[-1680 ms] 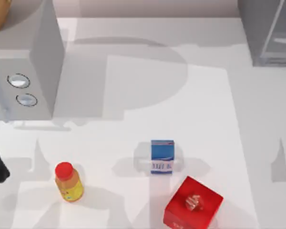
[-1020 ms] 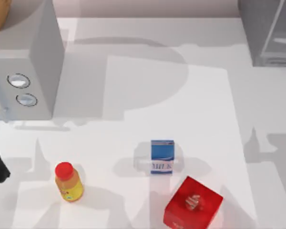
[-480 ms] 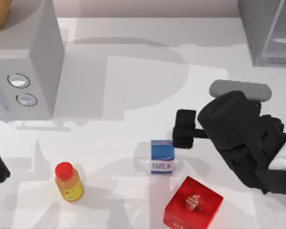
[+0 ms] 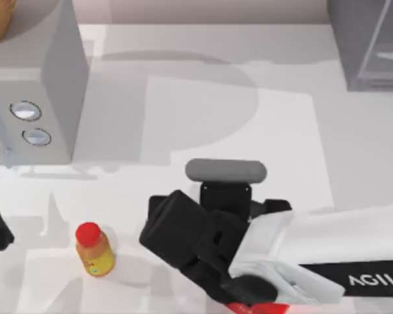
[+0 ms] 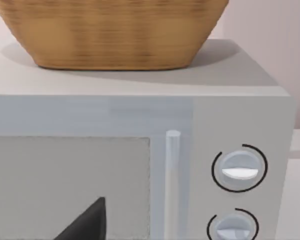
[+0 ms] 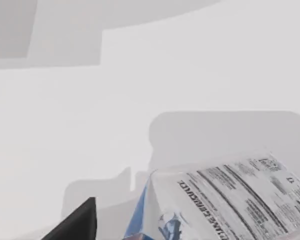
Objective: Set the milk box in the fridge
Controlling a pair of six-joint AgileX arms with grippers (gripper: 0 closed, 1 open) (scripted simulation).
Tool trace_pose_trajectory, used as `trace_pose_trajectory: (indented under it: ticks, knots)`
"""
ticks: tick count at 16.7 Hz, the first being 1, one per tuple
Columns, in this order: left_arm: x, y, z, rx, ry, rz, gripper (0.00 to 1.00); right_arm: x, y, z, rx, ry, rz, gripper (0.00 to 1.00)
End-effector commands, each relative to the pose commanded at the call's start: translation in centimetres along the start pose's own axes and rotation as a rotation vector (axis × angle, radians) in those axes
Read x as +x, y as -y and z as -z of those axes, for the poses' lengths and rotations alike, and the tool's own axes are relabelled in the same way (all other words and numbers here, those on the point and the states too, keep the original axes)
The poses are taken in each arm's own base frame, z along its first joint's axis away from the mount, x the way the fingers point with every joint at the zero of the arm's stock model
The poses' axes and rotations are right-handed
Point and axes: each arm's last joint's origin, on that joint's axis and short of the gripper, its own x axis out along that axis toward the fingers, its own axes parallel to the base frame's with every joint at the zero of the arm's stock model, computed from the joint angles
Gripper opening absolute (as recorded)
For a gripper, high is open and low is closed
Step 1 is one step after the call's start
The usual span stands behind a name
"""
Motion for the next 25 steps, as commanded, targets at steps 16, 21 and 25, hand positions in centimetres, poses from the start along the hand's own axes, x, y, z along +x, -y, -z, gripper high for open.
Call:
trace_pose_trajectory:
  ticks: [16,21,25]
  knots:
    - [0.0,0.0,0.0,0.000,0.000,0.000,1.00,3.9,0.1,-1.6,0.000,0.001,0.003,1.00]
    - [0.0,0.0,0.0,0.000,0.000,0.000,1.00,5.0,-0.1,0.1,-0.002,0.000,0.002,1.00]
    - [0.0,0.0,0.0,0.000,0.000,0.000,1.00,5.0,-0.1,0.2,-0.002,0.000,0.002,1.00]
